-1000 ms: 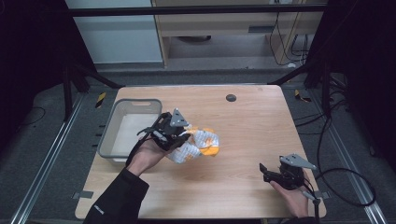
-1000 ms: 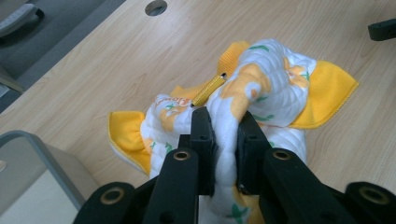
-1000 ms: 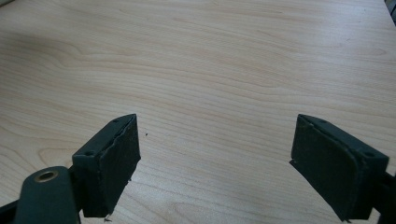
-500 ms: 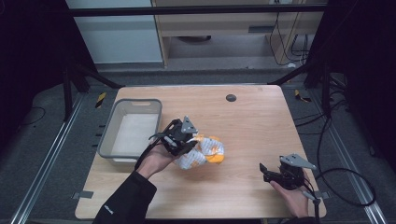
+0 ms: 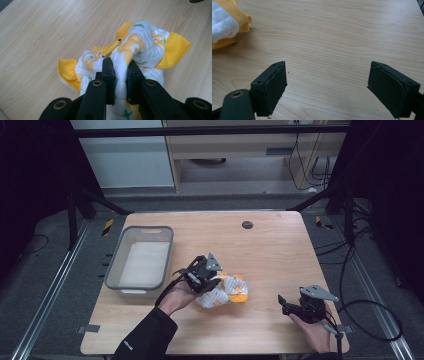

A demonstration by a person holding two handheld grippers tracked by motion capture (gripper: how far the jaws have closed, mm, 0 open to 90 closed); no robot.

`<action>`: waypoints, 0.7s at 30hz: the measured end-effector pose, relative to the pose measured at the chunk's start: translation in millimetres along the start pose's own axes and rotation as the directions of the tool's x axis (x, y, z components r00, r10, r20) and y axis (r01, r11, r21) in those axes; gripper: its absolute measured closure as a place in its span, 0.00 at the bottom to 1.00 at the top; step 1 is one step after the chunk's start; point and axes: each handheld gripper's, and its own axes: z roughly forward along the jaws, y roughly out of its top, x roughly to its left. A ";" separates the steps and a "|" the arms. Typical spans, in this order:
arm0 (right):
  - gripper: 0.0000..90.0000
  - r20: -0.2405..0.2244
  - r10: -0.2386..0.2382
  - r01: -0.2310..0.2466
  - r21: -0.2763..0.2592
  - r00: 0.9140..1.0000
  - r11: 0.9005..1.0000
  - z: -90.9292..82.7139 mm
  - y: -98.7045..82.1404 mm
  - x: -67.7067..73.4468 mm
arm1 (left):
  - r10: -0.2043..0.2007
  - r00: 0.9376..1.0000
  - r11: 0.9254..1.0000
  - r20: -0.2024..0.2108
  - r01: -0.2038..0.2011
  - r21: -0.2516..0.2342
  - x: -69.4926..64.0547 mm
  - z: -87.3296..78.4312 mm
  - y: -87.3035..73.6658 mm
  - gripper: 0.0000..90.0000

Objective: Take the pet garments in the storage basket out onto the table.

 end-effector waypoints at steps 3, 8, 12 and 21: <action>0.17 0.000 -0.001 0.001 0.000 1.000 1.000 0.0 -0.1 0.0 | 0.005 1.000 1.000 0.011 -0.005 0.003 -3.4 6.5 -1.1 0.89; 0.17 0.001 0.002 -0.002 -0.001 1.000 1.000 -0.1 -0.1 -0.5 | 0.013 0.999 1.000 0.030 -0.013 0.003 -6.5 12.8 -2.8 0.88; 0.17 0.002 0.004 -0.004 0.000 1.000 1.000 -0.1 -0.2 -0.5 | 0.024 0.999 1.000 0.046 -0.025 0.008 -10.2 18.4 -4.2 0.87; 0.17 0.001 0.000 0.000 0.002 1.000 1.000 0.2 -0.4 -0.6 | 0.039 0.996 0.998 0.083 -0.042 0.041 -13.8 30.7 -6.8 0.83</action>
